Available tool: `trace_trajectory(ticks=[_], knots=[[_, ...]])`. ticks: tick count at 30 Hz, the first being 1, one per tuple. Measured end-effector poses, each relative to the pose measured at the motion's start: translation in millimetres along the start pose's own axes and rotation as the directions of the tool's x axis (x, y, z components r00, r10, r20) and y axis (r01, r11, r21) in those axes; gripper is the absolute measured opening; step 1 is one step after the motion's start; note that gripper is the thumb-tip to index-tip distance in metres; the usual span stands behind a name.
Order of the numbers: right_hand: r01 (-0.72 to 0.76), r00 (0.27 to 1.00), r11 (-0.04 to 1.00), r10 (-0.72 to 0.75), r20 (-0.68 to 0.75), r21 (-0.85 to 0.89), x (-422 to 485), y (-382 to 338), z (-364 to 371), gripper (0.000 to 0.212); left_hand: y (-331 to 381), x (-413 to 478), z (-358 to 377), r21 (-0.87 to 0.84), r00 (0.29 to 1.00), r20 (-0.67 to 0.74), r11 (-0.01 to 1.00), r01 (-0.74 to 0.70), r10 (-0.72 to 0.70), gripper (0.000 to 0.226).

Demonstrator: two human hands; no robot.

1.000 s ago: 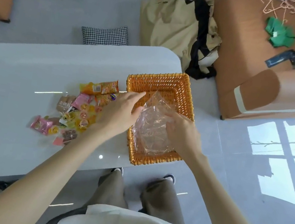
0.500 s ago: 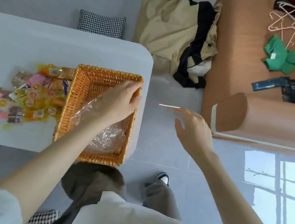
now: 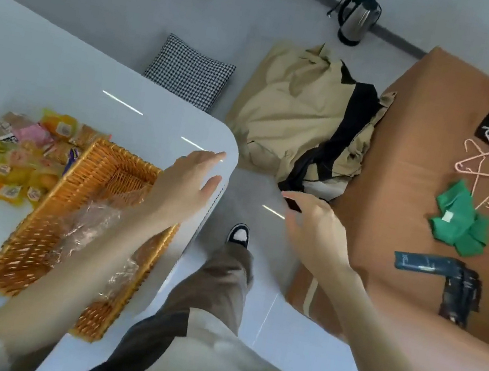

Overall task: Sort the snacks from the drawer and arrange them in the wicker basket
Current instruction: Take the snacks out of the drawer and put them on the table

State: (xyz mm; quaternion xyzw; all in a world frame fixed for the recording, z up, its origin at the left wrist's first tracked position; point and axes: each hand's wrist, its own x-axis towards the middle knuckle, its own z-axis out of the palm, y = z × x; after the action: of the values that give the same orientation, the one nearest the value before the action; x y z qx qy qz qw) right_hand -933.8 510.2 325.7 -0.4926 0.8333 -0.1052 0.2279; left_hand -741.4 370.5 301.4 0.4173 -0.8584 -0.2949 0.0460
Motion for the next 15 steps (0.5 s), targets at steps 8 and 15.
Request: trace_trajectory(ticks=[8,15], knots=[[0.12,0.993,0.992,-0.119,-0.018,0.037,167,16,-83,0.033,34,163,-27,-0.103,0.975,-0.065,0.973,0.206,-0.213,0.045],[0.281,0.943,0.96,-0.273,0.19,-0.015,313,15,-113,0.037,32,254,-44,-0.187,0.898,-0.138,0.902,0.39,-0.417,0.045]])
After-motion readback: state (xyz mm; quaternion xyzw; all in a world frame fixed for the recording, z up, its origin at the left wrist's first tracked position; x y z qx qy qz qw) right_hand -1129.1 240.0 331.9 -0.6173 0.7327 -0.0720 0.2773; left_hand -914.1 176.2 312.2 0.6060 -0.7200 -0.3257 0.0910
